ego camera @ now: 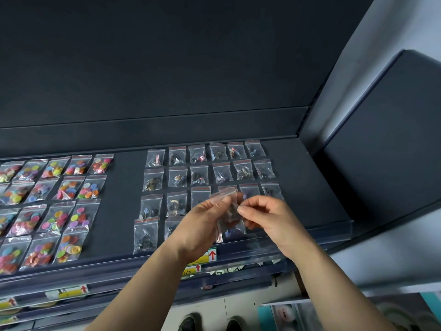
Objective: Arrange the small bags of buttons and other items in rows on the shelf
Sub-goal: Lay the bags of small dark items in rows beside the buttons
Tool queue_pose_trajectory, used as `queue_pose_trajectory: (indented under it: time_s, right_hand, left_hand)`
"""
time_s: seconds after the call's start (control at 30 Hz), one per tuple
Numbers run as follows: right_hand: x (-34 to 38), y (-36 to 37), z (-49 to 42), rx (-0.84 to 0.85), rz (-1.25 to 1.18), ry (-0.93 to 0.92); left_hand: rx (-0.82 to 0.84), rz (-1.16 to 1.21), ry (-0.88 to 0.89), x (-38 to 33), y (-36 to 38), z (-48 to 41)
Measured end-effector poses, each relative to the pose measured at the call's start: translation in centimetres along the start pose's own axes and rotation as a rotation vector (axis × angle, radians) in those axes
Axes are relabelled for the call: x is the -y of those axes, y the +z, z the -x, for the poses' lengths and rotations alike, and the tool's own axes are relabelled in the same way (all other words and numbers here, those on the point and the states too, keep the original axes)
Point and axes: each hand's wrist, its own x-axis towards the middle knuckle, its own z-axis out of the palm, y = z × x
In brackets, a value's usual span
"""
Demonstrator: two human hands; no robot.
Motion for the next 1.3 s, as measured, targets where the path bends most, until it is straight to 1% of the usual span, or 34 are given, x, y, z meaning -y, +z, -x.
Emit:
queue_pose_trajectory:
  time_s: [0.1, 0.2, 0.27, 0.4, 0.5, 0.63, 0.77, 0.87, 0.93, 1.13, 1.3]
  right_hand:
    - [-0.4, -1.4, 0.2, 0.000, -0.022, 0.029]
    - [-0.6, -2.2, 0.7, 0.026, -0.092, 0.064]
    - [-0.5, -2.3, 0.8, 0.030, -0.142, 0.078]
    - [-0.6, -2.3, 1.0, -0.003, -0.096, 0.062]
    - [-1.2, -2.6, 1.0, -0.028, -0.152, 0.056]
    - [-2.1, -2.8, 1.0, -0.070, -0.034, 0.043]
    - [-2.9, -3.1, 0.7, -0.146, -0.011, 0.056]
    - [-3.5, -4.0, 0.2, -0.233, 0.148, 0.051]
    - [-3.7, -4.6, -0.3, -0.257, 0.241, 0.039]
    - [-4.9, -4.9, -1.5, -0.186, 0.486, 0.006]
    - [-5.3, -5.2, -1.7, -0.153, 0.587, -0.077]
  left_hand:
    - [-0.091, -0.075, 0.015, 0.3, 0.0, -0.1]
    - [-0.171, -0.210, 0.013, 0.5, 0.1, -0.2]
    - [-0.179, -0.235, 0.025, 0.8, 0.4, -0.3]
    - [-0.197, -0.178, 0.039, 1.2, 1.2, -0.5]
    - [-0.160, -0.250, 0.002, 1.6, 1.4, -0.2]
    - [-0.171, -0.326, -0.031, 2.2, 1.4, -0.1]
    - [-0.218, -0.331, -0.015, 2.7, 1.3, -0.1]
    - [-0.281, -0.321, -0.002, 2.8, 0.9, 0.0]
    - [-0.315, -0.293, 0.010, 2.7, 0.4, 0.1]
    - [-0.379, -0.258, 0.047, 2.6, -0.3, 0.3]
    - [-0.415, -0.314, 0.061, 3.0, -0.2, 0.3]
